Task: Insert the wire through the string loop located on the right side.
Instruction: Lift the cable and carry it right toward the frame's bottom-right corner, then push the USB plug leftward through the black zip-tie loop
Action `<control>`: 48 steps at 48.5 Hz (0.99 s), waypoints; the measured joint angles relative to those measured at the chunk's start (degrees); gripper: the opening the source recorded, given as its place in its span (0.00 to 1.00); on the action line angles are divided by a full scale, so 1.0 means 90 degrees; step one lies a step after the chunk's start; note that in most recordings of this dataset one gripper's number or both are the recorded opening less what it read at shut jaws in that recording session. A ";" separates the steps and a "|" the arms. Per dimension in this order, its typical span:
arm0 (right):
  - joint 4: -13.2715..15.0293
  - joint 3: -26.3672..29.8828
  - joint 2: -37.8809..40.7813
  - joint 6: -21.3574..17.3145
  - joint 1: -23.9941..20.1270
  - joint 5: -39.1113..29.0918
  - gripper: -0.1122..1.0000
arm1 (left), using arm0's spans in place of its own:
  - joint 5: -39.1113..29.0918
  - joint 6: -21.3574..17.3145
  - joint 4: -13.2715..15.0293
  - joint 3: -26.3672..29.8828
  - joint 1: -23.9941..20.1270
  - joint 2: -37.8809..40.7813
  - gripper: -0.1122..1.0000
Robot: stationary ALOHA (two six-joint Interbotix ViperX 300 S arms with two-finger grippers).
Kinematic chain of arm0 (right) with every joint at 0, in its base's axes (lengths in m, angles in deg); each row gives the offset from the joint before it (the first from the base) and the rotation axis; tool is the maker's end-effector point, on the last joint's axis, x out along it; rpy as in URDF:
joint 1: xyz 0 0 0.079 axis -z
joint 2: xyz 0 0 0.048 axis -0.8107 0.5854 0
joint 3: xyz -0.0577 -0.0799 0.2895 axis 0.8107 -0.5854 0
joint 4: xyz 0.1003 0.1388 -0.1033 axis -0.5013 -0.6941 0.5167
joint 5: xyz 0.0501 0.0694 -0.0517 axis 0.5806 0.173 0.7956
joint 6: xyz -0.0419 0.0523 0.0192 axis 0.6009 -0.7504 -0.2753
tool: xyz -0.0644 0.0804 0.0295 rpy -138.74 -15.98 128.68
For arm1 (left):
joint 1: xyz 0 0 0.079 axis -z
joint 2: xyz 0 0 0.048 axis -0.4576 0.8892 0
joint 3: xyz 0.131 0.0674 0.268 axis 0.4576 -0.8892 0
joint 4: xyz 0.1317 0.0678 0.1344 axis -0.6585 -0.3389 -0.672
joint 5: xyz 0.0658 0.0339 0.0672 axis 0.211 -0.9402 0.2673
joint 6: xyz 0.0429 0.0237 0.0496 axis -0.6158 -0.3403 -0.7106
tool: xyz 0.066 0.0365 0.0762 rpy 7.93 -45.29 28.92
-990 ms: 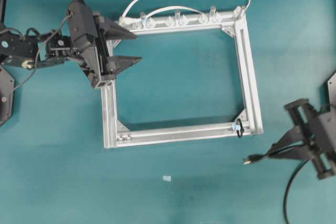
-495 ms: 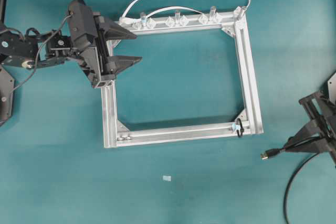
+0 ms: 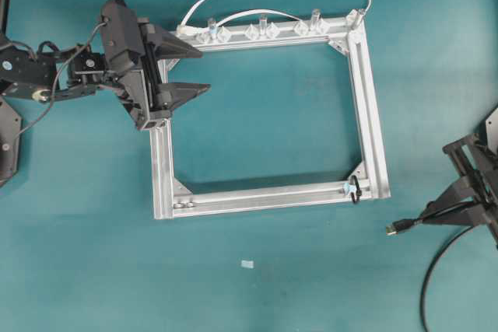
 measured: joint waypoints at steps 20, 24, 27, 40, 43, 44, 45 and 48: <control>0.0078 0.0000 0.0000 0.0000 0.0234 0.0010 0.17 | 0.0000 0.0000 -0.0010 0.0010 -0.0010 0.0000 0.77; 0.0176 0.0010 0.0000 0.0000 0.0322 0.0000 0.17 | 0.0000 0.0000 -0.0010 0.0000 -0.0010 0.0000 0.77; 0.0264 0.0000 0.0000 0.0000 0.0391 0.0000 0.17 | 0.0000 0.0000 -0.0010 0.0010 -0.0010 0.0000 0.77; 0.0322 -0.0107 -0.0010 0.0000 0.0898 0.0000 0.17 | 0.0000 0.0000 -0.0010 0.0000 0.0000 0.0000 0.77; 0.0322 -0.0137 0.0000 0.0000 0.0996 0.0000 0.17 | 0.0000 0.0000 -0.0010 0.0000 -0.0010 0.0000 0.77; 0.0322 -0.0137 0.0000 0.0000 0.1025 0.0000 0.17 | 0.0000 0.0000 -0.0010 0.0000 -0.0010 0.0000 0.77; 0.0322 -0.0146 0.0000 0.0000 0.1055 0.0000 0.17 | 0.0000 0.0000 -0.0010 0.0000 -0.0010 0.0000 0.77; 0.0322 -0.0156 0.0000 0.0000 0.1113 0.0000 0.17 | 0.0000 0.0000 -0.0010 0.0000 0.0000 0.0000 0.77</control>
